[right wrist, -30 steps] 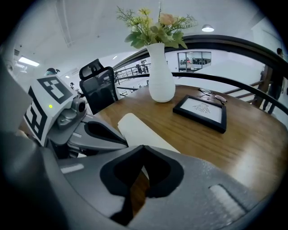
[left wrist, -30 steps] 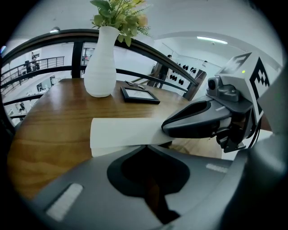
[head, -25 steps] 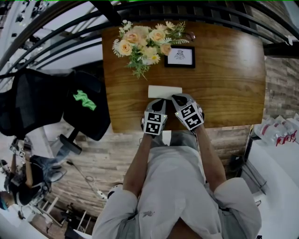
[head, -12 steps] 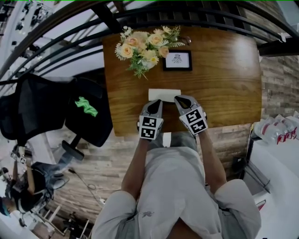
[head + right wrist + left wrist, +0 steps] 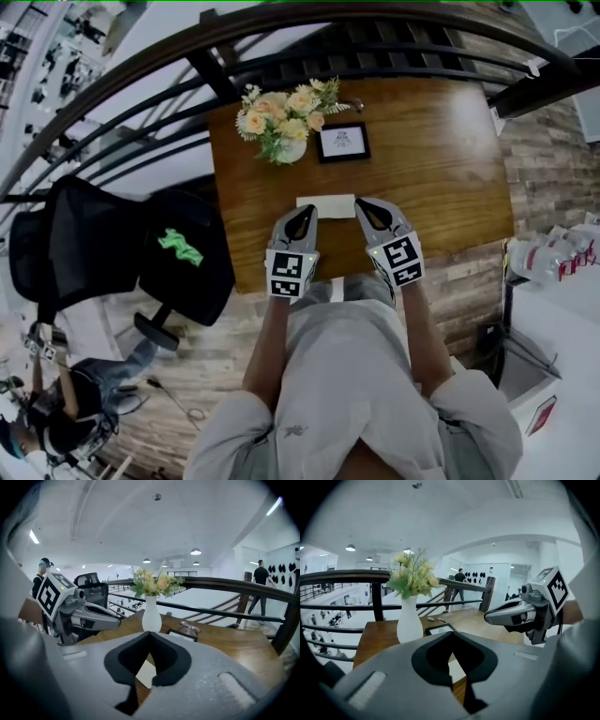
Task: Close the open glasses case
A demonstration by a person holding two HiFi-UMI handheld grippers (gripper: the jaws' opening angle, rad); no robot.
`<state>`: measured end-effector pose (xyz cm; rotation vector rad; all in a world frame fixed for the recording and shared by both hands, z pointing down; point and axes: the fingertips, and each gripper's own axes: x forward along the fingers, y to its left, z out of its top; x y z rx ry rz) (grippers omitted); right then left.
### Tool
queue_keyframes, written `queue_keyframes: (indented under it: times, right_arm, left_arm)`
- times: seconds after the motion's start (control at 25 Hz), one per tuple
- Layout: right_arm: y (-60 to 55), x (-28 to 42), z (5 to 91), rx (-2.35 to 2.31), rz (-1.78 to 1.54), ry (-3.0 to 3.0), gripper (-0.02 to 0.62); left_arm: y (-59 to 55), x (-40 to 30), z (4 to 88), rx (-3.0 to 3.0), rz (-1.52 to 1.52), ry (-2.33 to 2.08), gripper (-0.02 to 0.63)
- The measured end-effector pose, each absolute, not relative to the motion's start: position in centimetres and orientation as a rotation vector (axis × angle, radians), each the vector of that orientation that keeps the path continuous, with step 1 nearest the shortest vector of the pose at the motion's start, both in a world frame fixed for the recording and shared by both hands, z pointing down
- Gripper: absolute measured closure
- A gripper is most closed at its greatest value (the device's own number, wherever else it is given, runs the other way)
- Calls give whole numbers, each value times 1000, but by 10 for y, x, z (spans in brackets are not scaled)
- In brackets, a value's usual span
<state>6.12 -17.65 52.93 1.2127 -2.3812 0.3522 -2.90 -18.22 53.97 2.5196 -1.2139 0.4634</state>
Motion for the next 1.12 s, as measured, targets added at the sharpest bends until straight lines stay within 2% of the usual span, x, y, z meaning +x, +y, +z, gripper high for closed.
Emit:
queue_keyframes:
  times: [0.4, 1.12]
  right_arm:
    - [-152, 70, 438, 1474, 194, -2497, 592]
    - [-136, 64, 382, 1519, 49, -2503, 592]
  left_arm:
    - [-163, -41, 438, 2741, 298, -1263, 587]
    - [-154, -48, 370, 2873, 152, -1287, 586]
